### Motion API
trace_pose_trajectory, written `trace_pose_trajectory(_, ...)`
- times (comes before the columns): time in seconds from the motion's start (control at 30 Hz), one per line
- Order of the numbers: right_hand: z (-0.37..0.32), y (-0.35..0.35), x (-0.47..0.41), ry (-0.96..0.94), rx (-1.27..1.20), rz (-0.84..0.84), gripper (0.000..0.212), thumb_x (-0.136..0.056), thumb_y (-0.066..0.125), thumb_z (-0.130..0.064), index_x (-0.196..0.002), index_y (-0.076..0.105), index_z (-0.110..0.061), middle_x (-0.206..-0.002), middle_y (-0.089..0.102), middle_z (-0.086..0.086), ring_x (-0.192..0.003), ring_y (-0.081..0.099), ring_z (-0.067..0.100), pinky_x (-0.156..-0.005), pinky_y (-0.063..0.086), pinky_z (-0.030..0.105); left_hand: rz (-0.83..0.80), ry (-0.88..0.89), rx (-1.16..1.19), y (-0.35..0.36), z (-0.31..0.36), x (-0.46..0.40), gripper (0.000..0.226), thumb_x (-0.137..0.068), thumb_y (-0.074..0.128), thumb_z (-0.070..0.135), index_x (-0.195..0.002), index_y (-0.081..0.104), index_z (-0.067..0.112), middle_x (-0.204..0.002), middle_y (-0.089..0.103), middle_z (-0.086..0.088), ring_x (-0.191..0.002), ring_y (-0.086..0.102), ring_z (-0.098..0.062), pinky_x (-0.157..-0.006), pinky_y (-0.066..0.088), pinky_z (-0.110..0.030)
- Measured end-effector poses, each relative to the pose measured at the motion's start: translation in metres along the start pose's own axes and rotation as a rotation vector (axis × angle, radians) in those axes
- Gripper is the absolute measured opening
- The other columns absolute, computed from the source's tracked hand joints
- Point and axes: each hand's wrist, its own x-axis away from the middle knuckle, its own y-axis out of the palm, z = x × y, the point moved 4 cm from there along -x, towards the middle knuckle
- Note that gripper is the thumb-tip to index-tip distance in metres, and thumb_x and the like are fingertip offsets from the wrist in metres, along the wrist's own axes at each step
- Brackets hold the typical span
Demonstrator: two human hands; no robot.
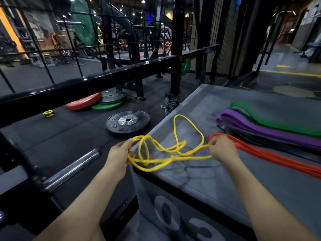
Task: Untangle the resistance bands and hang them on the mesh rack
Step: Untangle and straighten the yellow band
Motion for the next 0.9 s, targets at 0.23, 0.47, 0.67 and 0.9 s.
trace_pose_trajectory(0.23,-0.062,0.028,0.023,-0.455,0.004,-0.022,0.047,-0.085,0.057,-0.018,-0.132,0.049,-0.016,-0.129,0.042,0.006,-0.123,0.035,0.029,-0.102,0.024,0.027,-0.194,0.019,-0.122,0.016,-0.013,-0.005,0.018,-0.094,0.051,0.014,-0.086,0.064,0.005,-0.084,0.055,-0.019,-0.075,0.051,-0.028,-0.069,0.047,-0.036)
trace_pose_trajectory(0.47,-0.068,0.057,0.042,-0.460,0.204,-0.488,0.071,-0.075,0.072,-0.036,-0.136,0.042,-0.016,-0.128,0.046,0.010,-0.124,0.040,0.029,-0.104,0.032,0.030,-0.261,0.067,-0.209,0.021,-0.008,-0.005,0.021,-0.096,0.048,0.015,-0.085,0.067,0.016,-0.088,0.060,-0.015,-0.080,0.053,-0.027,-0.064,0.046,-0.031)
trace_pose_trajectory(0.67,-0.051,0.044,0.032,-0.379,-0.321,-0.633,0.062,-0.068,0.066,-0.063,-0.078,0.060,-0.002,-0.063,0.049,-0.005,-0.063,0.043,0.004,-0.062,0.035,0.021,-0.148,0.115,-0.218,0.019,-0.001,-0.010,0.020,-0.093,0.049,0.015,-0.078,0.062,0.017,-0.082,0.065,0.001,-0.070,0.055,-0.012,-0.067,0.044,-0.025)
trace_pose_trajectory(0.9,-0.034,0.039,0.005,-0.168,-0.771,-0.071,0.030,-0.080,0.062,0.010,-0.065,0.060,-0.017,-0.060,0.058,0.002,-0.046,0.052,0.007,-0.054,0.047,0.019,-0.063,0.228,-0.563,0.004,-0.003,-0.013,0.020,-0.093,0.048,0.031,-0.083,0.059,0.019,-0.078,0.058,0.000,-0.074,0.052,-0.017,-0.068,0.042,-0.032)
